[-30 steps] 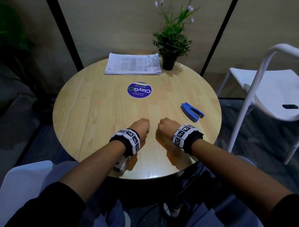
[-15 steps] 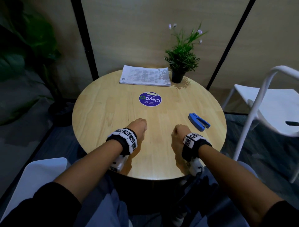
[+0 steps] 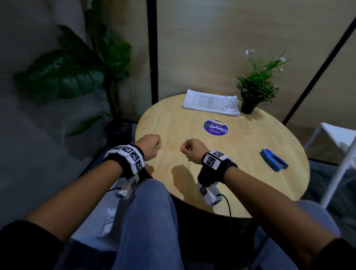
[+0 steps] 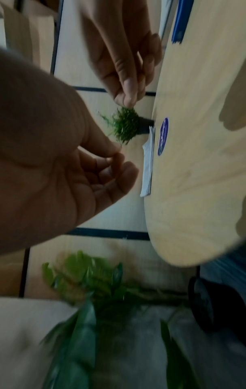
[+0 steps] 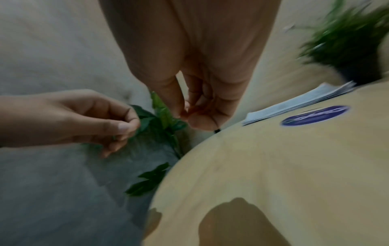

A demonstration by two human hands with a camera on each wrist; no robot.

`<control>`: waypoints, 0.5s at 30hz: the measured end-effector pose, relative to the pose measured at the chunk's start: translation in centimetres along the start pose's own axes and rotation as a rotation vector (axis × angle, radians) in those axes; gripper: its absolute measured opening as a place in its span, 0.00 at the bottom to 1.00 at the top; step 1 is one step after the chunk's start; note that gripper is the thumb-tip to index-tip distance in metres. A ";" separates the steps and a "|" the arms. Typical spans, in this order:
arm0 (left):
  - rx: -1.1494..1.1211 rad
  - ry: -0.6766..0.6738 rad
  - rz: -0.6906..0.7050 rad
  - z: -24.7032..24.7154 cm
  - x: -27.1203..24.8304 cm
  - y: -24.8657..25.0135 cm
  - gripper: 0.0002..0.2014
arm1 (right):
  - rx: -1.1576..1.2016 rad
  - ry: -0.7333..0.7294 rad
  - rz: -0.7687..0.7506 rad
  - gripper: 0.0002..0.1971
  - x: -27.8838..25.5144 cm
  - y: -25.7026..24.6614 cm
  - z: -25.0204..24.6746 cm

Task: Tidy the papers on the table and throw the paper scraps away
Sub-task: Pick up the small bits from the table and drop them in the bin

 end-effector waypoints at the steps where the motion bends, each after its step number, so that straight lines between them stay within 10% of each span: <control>1: -0.009 0.004 -0.021 -0.3 -0.7 -1.0 0.07 | 0.008 -0.023 -0.027 0.18 0.3 -1.1 1.1; 15: -0.107 -0.087 -0.431 -0.1 -11.5 -17.1 0.10 | -0.263 -0.374 -0.112 0.12 4.5 -13.7 19.3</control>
Point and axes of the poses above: each hand's wrist, its own x-axis towards the middle knuckle, its own z-axis out of the palm, y = z × x, the point moved 1 cm from there along x, towards the middle knuckle, and after that the axes turned 4 degrees about x, right-handed, at the moved point
